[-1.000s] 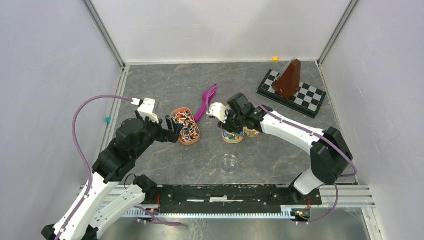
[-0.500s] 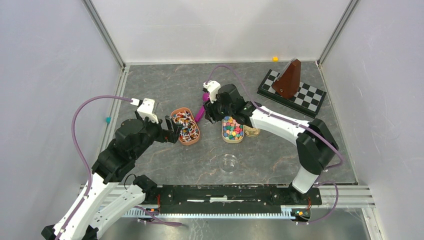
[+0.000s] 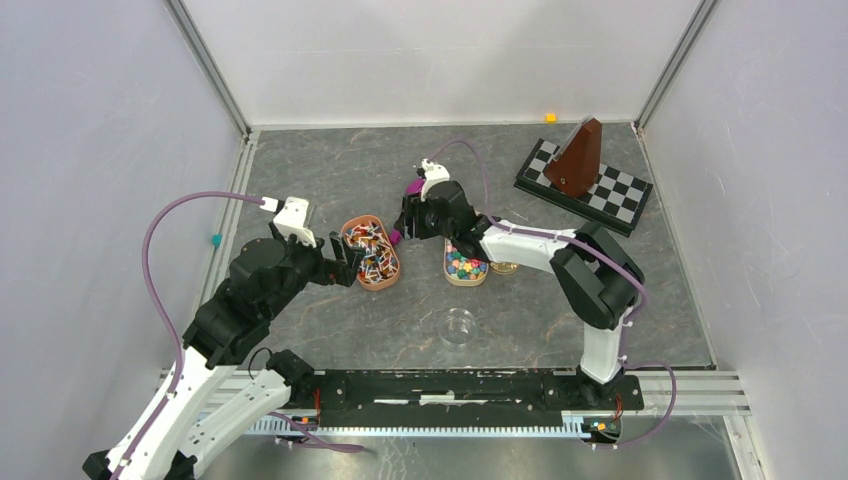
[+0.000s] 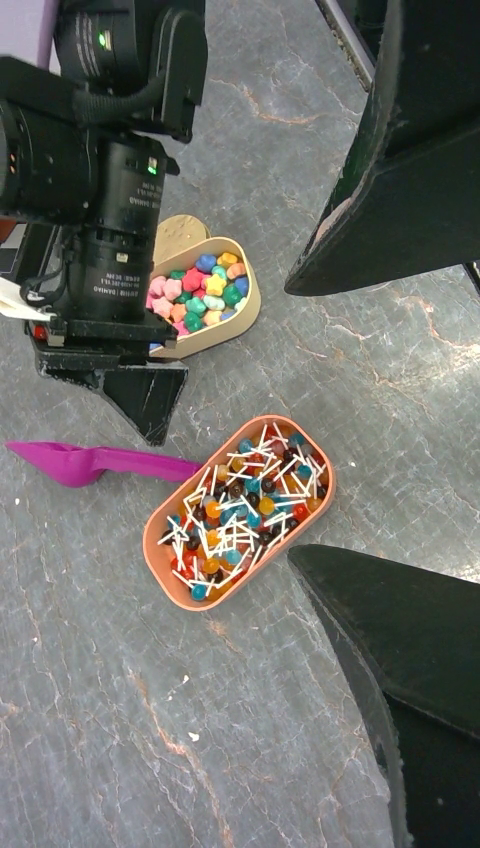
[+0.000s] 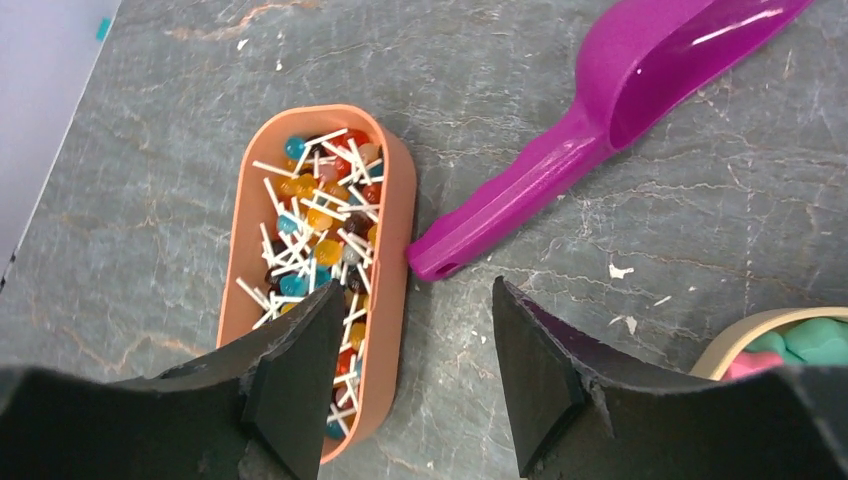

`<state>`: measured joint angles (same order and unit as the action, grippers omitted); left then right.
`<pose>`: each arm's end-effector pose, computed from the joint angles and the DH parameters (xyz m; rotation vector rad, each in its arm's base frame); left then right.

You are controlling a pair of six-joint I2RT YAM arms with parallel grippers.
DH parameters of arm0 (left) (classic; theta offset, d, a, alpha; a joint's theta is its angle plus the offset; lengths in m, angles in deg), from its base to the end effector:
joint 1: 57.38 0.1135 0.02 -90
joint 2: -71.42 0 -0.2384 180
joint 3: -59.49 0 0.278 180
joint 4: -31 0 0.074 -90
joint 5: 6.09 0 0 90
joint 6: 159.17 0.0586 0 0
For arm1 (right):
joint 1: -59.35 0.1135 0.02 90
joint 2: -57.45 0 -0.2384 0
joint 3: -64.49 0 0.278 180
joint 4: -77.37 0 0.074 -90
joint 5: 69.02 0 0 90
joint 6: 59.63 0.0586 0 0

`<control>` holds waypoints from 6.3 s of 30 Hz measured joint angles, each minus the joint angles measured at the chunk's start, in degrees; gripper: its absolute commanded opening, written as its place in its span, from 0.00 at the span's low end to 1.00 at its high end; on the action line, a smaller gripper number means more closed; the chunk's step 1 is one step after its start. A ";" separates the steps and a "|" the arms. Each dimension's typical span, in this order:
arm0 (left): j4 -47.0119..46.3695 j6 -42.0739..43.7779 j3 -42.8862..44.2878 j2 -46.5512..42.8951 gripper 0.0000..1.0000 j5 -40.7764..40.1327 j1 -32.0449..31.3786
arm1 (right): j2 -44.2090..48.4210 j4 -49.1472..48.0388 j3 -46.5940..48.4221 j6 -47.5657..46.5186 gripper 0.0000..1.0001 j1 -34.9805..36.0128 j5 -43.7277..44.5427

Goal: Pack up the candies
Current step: Pick up the spatula from the center of the board, then move the storage box to the center of the board.

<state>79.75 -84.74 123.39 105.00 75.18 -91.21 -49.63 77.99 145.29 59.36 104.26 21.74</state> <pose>0.1599 -0.0965 0.3440 0.1993 1.9026 -0.4429 0.3246 0.3225 0.1583 -0.2870 2.1151 0.7765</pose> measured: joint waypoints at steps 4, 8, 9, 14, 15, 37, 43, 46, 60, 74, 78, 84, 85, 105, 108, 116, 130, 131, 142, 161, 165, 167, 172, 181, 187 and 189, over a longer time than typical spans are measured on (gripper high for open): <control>0.00 0.00 0.00 0.00 1.00 0.02 0.00 | -2.84 -1.62 0.09 3.69 0.64 -0.02 2.14; 0.00 0.00 0.00 0.00 1.00 0.02 0.00 | -5.01 -2.36 0.09 6.64 0.65 -0.22 4.35; 0.00 0.00 0.00 0.00 1.00 0.02 0.00 | -5.49 -2.82 0.09 7.43 0.65 -0.39 4.57; -0.02 0.00 0.00 0.00 1.00 0.11 0.00 | -7.89 -4.37 0.37 10.34 0.66 -0.59 5.38; -0.02 0.00 0.00 0.00 1.00 0.13 0.00 | -8.41 -4.44 0.70 10.86 0.66 -0.68 5.55; -0.04 0.00 -0.09 0.00 1.00 0.37 0.22 | -18.23 -2.67 10.84 15.93 0.51 -0.83 11.41; -0.07 0.00 -0.09 0.00 1.00 0.50 0.37 | -18.56 -2.75 11.02 16.35 0.33 -0.83 12.33; -0.13 0.00 -0.09 0.00 1.00 0.63 0.37 | -18.56 -2.89 11.02 16.28 0.22 -0.83 12.48; -0.22 0.00 -0.13 0.26 1.00 0.79 0.39 | -12.48 -3.96 5.01 11.58 0.00 -0.83 12.31; -0.20 -0.02 -0.28 1.70 1.00 -1.79 0.39 | 12.24 -3.54 -7.52 -0.50 0.00 -0.83 8.94; -0.07 -2.49 -0.28 3.78 1.00 -2.84 0.37 | 19.10 -1.95 -12.28 -4.44 0.00 -0.83 8.35; 0.00 -7.02 -0.28 8.24 1.00 -3.28 0.39 | 30.56 2.14 -20.04 -10.05 0.00 -0.83 8.68; -0.02 -7.63 -0.28 8.59 1.00 -3.26 0.39 | 32.61 2.97 -21.33 -10.95 0.00 -0.83 8.98; -1.73 -18.82 -3.98 30.10 0.67 -11.26 4.31 | 53.66 13.25 -34.84 -19.54 0.00 -0.94 10.71; -2.67 -18.97 -5.57 30.40 0.61 -11.15 7.76 | 54.36 13.25 -35.47 -20.04 0.00 -0.94 10.10; -6.23 -19.02 -6.14 37.16 0.50 -8.81 11.15 | 54.55 13.22 -36.39 -20.37 0.00 -0.96 7.37; -10.84 -20.39 -5.90 47.23 0.27 -5.81 13.25 | 54.75 13.22 -36.87 -20.61 0.00 -0.96 5.01; -10.99 -20.39 -5.79 47.60 0.24 -5.77 13.29 | 54.77 13.22 -36.87 -20.63 0.00 -0.96 4.81; -11.56 -20.37 -4.20 50.34 0.02 -5.18 13.51 | 54.77 13.22 -36.87 -20.76 0.00 -1.01 3.80; -8.07 -20.22 8.02 59.54 0.02 -8.07 2.91 | 61.24 17.51 -37.09 -21.66 0.00 -1.05 4.55; -7.96 -20.13 10.78 62.07 0.02 -8.52 0.76 | 62.31 19.17 -37.09 -22.01 0.00 -1.05 4.87; -7.93 -20.09 12.11 63.54 0.02 -8.74 0.24 | 62.69 20.02 -37.09 -22.18 0.00 -1.05 4.92; -7.58 -18.97 14.05 66.14 0.02 -9.25 -1.42 | 63.17 21.64 -37.09 -22.71 0.00 -1.05 5.20; -7.50 -18.60 15.61 67.89 0.27 -9.38 -3.02 | 63.76 24.11 -37.09 -22.91 0.00 -1.05 5.84; -7.67 -18.47 15.54 66.62 0.41 -9.92 -3.06 | 63.76 26.12 -36.96 -23.93 0.00 -1.05 5.77; -7.67 -18.47 15.30 65.09 0.43 -10.43 -3.06 | 63.76 26.58 -36.83 -24.52 0.00 -1.05 5.77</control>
<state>72.08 -103.21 138.69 170.09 64.75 -94.27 14.12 104.57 108.46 34.84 103.21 27.51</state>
